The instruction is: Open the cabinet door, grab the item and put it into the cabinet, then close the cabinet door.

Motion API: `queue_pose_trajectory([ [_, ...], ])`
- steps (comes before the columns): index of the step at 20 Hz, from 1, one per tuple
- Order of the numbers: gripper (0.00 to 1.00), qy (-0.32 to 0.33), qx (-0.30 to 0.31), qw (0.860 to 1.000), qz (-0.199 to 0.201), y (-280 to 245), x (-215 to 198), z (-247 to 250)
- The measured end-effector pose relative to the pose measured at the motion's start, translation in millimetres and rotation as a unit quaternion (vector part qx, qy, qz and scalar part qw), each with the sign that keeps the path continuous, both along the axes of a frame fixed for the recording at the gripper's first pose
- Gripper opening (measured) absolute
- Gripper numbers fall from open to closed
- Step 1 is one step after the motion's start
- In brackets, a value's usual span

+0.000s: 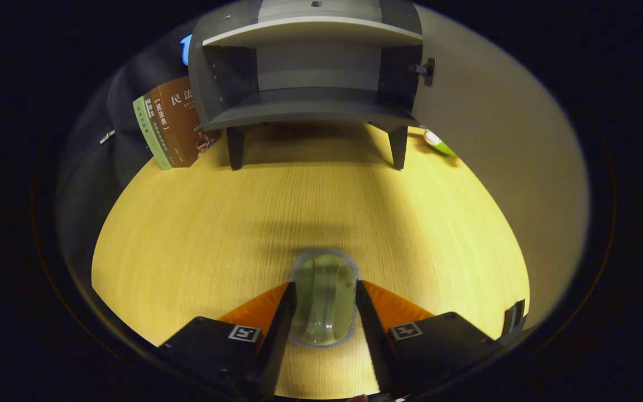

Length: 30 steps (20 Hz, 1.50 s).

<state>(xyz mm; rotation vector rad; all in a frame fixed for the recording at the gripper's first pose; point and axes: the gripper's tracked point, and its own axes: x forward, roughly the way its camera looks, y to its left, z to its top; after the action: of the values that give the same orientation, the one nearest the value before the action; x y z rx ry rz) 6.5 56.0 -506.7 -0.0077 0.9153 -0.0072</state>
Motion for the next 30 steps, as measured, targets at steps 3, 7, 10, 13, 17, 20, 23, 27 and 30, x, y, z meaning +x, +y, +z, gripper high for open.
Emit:
queue_pose_trajectory([
  [3,0.34,0.017,0.007,1.0,-0.002,3,-1,-10],
  [7,0.19,0.012,-0.007,1.0,-0.004,-5,-1,-7],
  [10,0.19,-0.007,-0.008,1.0,0.005,-4,-3,10],
  [13,0.19,-0.038,0.015,0.999,0.011,1,-2,53],
  [17,0.19,-0.104,0.033,0.994,0.016,6,14,141],
  [20,0.19,-0.152,0.043,0.987,0.022,9,30,217],
  [23,0.19,-0.188,0.044,0.981,0.03,9,52,288],
  [27,0.19,-0.219,0.061,0.973,0.035,17,94,362],
  [30,0.19,-0.245,0.051,0.967,0.038,20,142,394],
])
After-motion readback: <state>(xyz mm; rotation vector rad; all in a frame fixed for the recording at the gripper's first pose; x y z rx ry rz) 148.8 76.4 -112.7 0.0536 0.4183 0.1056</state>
